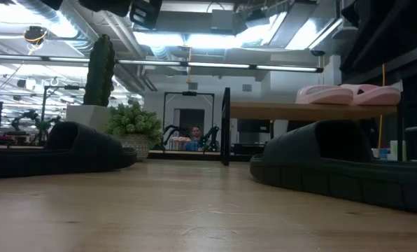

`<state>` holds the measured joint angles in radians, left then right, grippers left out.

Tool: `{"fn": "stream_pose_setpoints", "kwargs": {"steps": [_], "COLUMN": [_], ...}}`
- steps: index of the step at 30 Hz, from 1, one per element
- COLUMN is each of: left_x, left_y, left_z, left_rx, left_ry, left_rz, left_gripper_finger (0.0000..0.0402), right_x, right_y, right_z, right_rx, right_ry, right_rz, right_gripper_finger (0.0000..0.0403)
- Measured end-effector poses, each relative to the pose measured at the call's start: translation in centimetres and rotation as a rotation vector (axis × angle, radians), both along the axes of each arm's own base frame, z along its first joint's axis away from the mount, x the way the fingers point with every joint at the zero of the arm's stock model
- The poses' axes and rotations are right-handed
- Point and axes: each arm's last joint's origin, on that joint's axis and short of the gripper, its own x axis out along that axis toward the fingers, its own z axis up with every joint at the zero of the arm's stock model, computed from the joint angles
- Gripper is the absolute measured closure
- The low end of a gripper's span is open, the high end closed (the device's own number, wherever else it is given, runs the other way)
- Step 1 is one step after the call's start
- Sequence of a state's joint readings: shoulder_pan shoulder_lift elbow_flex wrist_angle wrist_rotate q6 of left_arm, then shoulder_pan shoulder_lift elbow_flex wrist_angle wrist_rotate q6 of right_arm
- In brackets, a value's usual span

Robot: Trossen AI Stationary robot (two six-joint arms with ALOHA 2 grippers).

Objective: Pick and place slides into the shelf
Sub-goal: Put the left black slides on the shelf

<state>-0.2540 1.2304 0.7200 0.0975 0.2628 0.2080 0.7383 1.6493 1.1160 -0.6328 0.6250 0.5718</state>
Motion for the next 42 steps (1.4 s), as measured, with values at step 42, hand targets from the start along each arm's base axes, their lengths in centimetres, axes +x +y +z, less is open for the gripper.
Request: {"fn": "stream_pose_setpoints", "kwargs": {"steps": [42], "left_x": [-7.7], "left_y": [-3.2], "left_z": [-4.9], "left_rx": [0.424], "left_ry": [0.579], "left_rz": [0.555], "left_gripper_finger": [0.0401], "right_x": [3.6], "right_y": [-2.6], "right_z": [0.6], "right_rx": [0.136], "right_ry": [-0.168], "right_rz": [-0.136], "right_gripper_finger": [0.029]}}
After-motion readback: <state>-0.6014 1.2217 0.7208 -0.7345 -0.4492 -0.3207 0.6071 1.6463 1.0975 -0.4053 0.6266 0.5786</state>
